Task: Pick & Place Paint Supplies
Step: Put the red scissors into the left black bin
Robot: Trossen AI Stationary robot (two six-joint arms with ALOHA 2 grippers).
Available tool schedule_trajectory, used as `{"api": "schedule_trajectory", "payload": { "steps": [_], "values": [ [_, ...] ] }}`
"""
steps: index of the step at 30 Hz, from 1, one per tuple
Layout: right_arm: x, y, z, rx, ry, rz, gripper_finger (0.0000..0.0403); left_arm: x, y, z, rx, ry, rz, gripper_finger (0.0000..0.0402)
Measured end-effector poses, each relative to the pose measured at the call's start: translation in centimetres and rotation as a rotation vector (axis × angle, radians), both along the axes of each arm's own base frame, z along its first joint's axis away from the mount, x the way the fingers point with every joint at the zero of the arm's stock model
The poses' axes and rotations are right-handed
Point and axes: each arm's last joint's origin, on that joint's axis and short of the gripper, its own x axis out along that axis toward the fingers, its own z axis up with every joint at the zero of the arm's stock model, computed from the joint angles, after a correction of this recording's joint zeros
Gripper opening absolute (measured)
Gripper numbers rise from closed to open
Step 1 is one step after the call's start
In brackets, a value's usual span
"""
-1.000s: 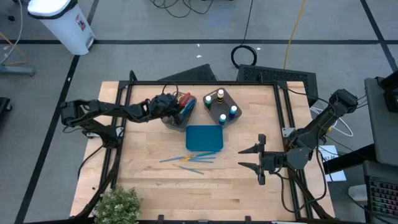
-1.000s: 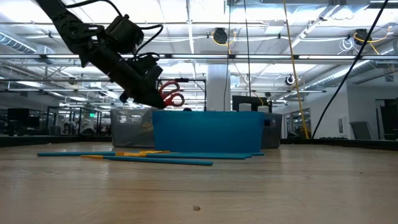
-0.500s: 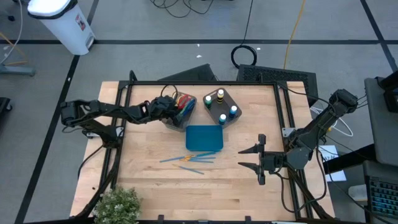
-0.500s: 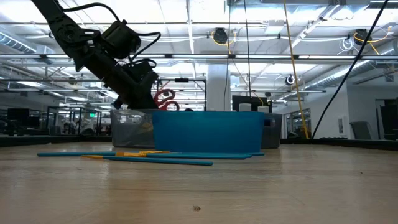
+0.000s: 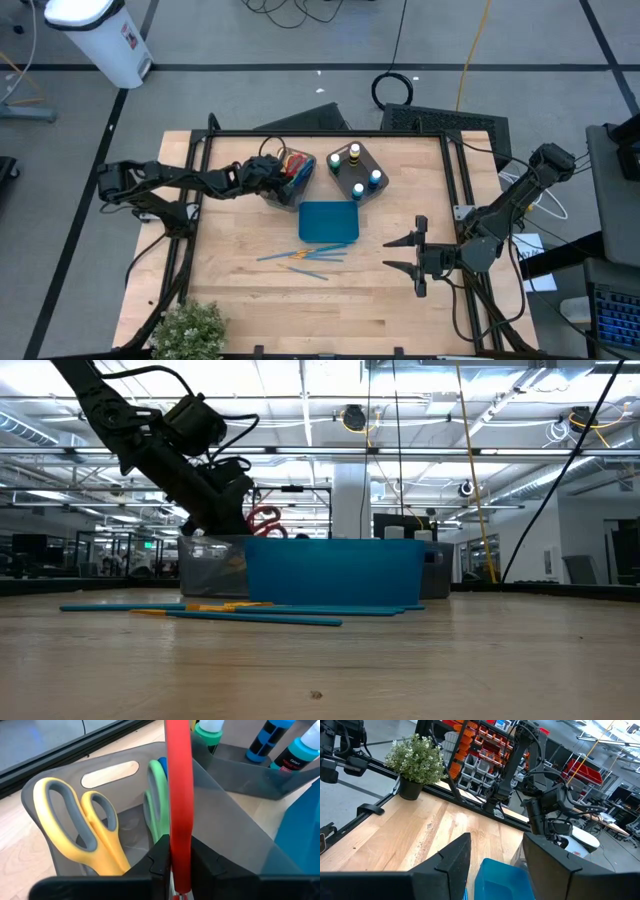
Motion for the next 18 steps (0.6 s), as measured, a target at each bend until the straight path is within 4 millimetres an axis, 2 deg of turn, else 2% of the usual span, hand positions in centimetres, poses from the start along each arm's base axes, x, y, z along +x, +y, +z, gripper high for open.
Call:
{"api": "schedule_trajectory", "payload": {
  "steps": [18],
  "values": [
    [0.0,0.0,-0.01,0.0,0.0,0.0,0.0171,-0.06,-0.02,-0.1,-0.028,-0.003,0.02,0.0053]
  ]
}}
